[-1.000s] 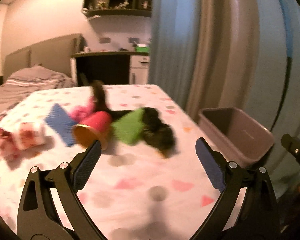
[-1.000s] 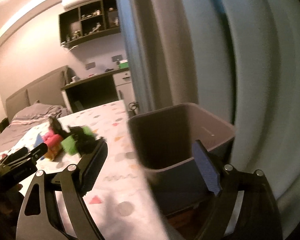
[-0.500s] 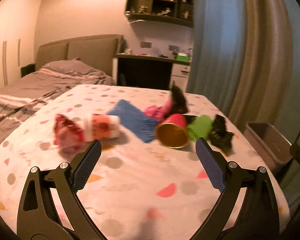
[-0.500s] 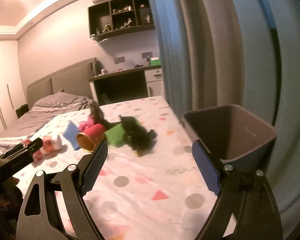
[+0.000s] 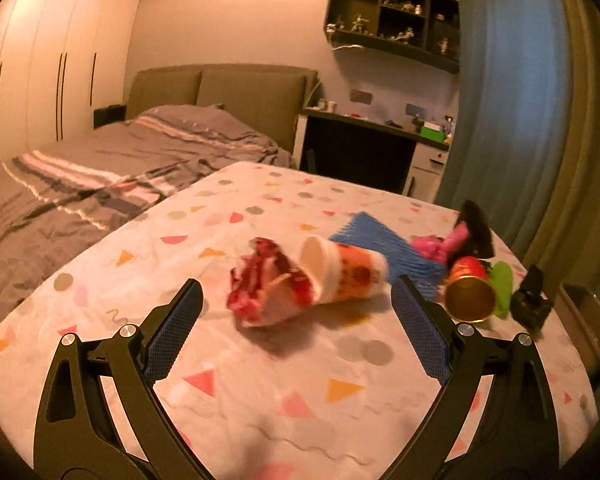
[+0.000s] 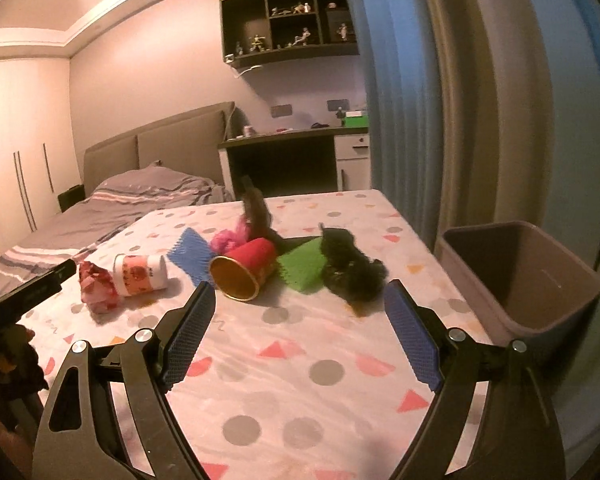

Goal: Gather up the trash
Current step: 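Move both open grippers back toward the remaining trash, then grasp the red-white wrapper with the left gripper while the right grasps the black bag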

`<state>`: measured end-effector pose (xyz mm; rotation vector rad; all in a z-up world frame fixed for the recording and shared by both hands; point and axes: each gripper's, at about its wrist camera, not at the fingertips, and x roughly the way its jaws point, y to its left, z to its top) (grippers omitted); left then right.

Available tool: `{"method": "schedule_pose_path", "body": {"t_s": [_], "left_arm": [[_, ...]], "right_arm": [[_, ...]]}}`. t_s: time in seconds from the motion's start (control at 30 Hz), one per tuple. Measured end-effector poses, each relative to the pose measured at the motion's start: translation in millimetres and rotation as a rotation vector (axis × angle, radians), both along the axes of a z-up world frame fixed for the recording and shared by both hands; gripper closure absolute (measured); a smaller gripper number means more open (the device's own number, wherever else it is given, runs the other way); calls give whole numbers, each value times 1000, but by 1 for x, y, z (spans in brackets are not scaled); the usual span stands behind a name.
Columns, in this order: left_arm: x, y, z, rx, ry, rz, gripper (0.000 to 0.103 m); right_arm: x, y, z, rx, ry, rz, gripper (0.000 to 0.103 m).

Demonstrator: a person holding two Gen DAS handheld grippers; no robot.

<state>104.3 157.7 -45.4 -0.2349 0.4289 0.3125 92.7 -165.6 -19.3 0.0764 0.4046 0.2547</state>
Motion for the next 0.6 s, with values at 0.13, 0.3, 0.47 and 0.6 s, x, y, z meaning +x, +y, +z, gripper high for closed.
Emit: {"method": "schedule_pose_path", "body": {"t_s": [0.13, 0.3, 0.47, 0.6], "left_arm": [[14, 20, -9, -26, 43, 2, 10], [35, 39, -19, -50, 95, 13, 12], [55, 47, -32, -100, 163, -46, 30], [61, 53, -40, -159, 199, -75, 62]], "right_arm": [[7, 15, -1, -3, 10, 21, 19], [13, 27, 0, -14, 8, 39, 19], [19, 32, 1, -17, 12, 39, 19], [22, 33, 0, -24, 14, 34, 19]]}}
